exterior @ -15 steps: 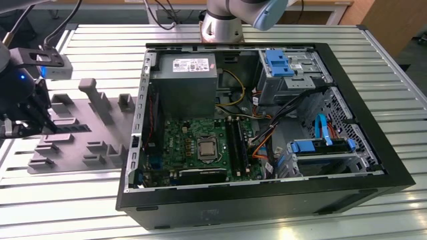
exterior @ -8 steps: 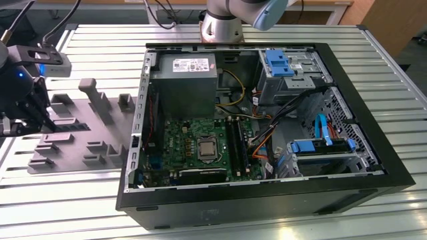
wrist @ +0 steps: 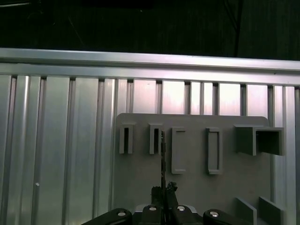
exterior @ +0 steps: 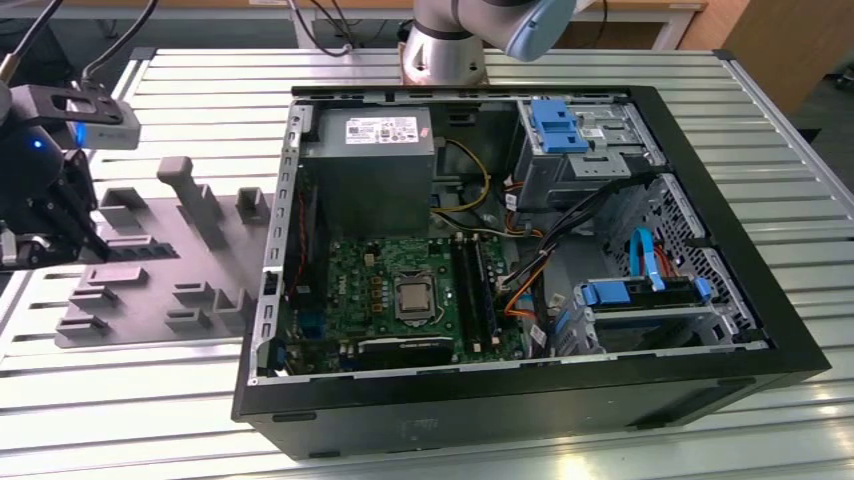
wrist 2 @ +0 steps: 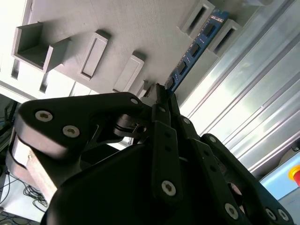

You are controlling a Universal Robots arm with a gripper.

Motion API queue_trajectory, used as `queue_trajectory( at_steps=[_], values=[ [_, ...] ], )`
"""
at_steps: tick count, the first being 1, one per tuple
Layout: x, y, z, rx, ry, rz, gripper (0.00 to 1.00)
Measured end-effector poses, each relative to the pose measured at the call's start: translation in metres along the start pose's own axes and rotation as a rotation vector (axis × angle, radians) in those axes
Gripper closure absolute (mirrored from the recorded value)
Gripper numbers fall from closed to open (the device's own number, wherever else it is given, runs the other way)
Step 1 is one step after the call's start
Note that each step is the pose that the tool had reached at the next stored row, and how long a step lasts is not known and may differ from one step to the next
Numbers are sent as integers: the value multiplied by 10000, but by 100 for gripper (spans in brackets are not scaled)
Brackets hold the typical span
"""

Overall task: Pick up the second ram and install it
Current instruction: 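Pick up the second ram and move it above second insertion slot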

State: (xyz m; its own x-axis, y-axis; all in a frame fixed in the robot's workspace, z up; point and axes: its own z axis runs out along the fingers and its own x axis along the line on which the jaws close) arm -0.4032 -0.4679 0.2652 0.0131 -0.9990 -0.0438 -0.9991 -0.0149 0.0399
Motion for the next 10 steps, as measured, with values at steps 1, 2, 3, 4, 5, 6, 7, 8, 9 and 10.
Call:
queue_trajectory(
  at_steps=[1,2,3,4,5,6,7,8,9,10],
  values=[
    [-1,0,-7,0,1,0,86],
    [-2,1,-12,1,0,1,86],
    [-2,1,-19,1,0,0,86],
    [-3,1,-25,1,-1,1,86],
    [-3,2,-33,0,0,1,86],
    [-4,2,-39,0,0,1,86],
    [-4,2,-46,1,-1,0,86],
    [-5,2,-54,0,0,1,86],
    [-6,3,-64,1,0,0,86],
    [-6,3,-73,0,0,0,86]
  ],
)
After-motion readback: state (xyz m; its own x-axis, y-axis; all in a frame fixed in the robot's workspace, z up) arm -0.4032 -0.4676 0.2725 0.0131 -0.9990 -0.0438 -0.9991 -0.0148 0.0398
